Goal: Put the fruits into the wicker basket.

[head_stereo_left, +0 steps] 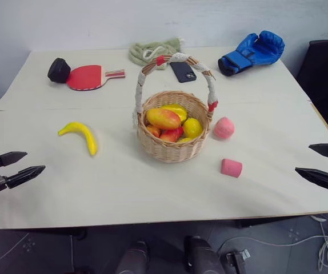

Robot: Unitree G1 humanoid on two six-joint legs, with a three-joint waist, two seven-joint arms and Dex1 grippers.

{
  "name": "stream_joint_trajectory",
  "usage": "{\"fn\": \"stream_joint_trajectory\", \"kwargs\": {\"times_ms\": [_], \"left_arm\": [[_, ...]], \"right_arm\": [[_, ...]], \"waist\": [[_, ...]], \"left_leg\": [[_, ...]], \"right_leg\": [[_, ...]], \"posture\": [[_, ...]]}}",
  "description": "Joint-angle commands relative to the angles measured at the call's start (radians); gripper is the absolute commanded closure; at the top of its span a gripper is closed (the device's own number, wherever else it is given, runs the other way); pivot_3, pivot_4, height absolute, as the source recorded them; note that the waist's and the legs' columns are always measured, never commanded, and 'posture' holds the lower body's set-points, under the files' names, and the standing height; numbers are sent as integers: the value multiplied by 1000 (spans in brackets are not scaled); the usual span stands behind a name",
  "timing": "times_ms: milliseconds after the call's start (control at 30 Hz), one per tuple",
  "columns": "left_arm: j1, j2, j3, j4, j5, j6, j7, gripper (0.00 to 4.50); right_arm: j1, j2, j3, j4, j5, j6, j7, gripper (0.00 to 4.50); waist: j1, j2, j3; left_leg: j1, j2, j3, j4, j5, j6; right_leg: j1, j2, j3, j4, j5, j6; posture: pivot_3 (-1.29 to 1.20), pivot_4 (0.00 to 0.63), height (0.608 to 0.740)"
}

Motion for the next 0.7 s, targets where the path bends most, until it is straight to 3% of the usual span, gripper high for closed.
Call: {"fn": "stream_joint_trajectory", "kwargs": {"times_ms": [33,700], "left_arm": [[2,-1,18,-32,-8,-16,-1,0],[-69,-15,-40,-54,-7,-12,26,0]], "right_arm": [[-9,-14,-9,9,-5,-8,4,26],[1,0,-20,-22,-31,-9,-24,26]], "waist": [[0,0,0],[0,0,0]], "left_leg": [[0,0,0,0,0,0],[0,0,0,0,0,0]], "right_leg": [[0,0,0,0,0,0],[0,0,0,0,0,0]], "posture": [[0,150,740],[0,150,740]]}}
